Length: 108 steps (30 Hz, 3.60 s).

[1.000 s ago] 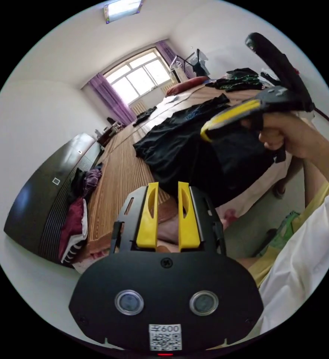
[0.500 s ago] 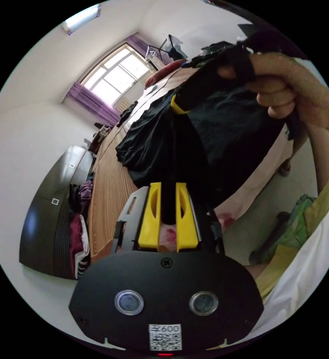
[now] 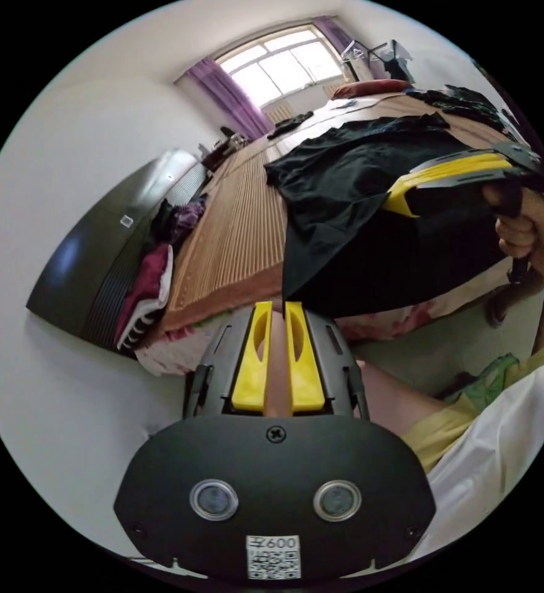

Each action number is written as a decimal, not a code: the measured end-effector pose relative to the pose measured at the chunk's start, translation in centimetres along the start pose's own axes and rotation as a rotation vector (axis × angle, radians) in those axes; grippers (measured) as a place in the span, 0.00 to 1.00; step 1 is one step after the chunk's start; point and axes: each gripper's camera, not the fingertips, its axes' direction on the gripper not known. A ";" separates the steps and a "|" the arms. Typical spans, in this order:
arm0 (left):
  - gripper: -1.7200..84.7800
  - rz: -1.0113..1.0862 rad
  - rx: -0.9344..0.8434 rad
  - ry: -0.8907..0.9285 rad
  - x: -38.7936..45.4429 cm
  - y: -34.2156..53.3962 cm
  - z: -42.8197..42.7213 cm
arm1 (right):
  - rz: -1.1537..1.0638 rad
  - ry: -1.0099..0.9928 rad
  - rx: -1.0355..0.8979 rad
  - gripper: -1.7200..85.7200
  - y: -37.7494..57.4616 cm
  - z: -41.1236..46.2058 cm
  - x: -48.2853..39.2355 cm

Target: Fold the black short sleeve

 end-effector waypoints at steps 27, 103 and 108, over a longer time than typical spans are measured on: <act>0.09 0.209 0.409 -0.135 4.3 0.4 -0.8 | 0.085 -0.001 0.079 0.01 7.3 -6.5 2.8; 0.04 0.369 0.356 -0.366 3.5 4.3 8.2 | -0.331 0.405 -0.024 0.01 13.2 -8.3 -18.9; 0.06 0.374 0.348 -0.323 4.7 5.4 7.4 | -0.311 0.382 -0.034 0.01 13.4 -9.2 -18.3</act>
